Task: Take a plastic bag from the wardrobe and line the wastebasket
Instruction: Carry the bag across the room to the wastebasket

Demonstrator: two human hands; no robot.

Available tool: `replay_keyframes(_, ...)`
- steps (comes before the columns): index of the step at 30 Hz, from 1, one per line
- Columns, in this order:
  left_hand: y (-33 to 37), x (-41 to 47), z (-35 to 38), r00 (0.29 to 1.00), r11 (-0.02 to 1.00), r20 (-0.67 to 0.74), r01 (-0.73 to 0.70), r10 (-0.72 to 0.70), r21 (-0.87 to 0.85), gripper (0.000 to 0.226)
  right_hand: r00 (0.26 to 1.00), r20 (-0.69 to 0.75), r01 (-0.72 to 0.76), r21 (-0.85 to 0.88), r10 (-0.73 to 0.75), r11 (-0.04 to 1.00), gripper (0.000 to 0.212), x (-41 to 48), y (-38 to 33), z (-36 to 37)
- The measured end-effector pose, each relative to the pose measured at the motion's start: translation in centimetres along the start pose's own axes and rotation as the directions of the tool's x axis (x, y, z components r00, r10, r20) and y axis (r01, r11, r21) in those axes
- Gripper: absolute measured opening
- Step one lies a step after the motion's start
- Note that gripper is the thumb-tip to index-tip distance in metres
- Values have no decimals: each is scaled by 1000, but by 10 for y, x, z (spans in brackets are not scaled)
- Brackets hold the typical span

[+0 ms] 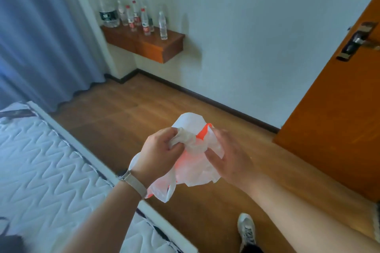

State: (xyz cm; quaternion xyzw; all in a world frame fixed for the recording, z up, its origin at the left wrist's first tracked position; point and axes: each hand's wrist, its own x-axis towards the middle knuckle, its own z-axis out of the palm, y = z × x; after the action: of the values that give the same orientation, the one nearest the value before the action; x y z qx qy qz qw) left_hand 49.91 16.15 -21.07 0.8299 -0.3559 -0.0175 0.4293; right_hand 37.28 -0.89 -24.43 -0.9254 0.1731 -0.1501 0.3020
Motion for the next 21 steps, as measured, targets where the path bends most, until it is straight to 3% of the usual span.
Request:
replay_keyframes(9,27,83,52,961,968,-157,242,-229,71,9,970,198,103,186,-140,977,59,112,66,-30)
replay_keyframes(21,72,196,149,942,951,-199,294,-271,95,16,960,220,115,263,-175,958,61,217,178,-90)
